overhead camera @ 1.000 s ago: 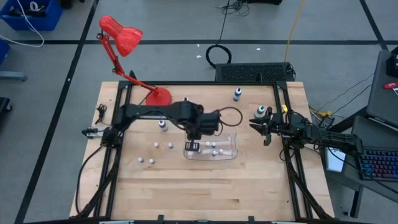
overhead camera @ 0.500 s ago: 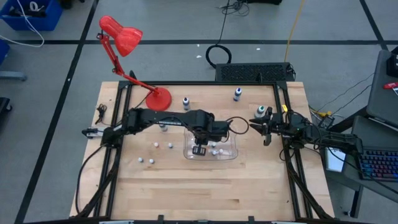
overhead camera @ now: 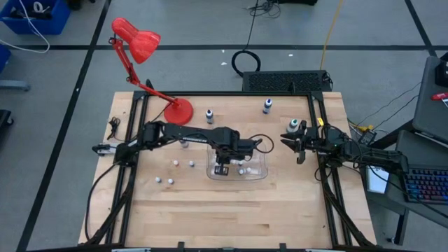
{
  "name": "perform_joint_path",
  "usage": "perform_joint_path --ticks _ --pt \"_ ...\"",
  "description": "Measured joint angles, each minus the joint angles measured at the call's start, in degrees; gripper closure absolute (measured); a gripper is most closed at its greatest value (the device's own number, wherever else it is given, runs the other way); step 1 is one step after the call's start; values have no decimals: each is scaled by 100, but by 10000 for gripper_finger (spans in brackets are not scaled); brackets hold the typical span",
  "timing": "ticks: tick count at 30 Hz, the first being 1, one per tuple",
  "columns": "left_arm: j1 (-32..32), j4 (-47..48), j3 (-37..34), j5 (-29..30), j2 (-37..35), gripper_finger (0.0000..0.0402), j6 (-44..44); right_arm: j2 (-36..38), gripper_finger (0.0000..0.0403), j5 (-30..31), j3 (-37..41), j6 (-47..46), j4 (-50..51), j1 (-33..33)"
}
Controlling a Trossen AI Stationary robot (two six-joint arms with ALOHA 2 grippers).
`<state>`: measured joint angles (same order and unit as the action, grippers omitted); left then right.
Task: Pick & Place food coloring
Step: Put the bottom small orange food coloring bottle into the transparent bin
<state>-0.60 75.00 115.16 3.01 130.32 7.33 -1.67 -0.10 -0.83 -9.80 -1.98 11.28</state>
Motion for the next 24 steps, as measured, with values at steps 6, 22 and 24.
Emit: perform_joint_path --ticks 6,22,24 --pt "89 -343 -360 -112 -6 350 -11 0 314 0 -1 -1 0 0" --pt "120 -575 -545 -402 -19 316 -100 -2 314 -1 1 -1 0 -1" --pt "116 -579 -547 -407 -15 275 -161 -1 314 0 0 -1 0 1"
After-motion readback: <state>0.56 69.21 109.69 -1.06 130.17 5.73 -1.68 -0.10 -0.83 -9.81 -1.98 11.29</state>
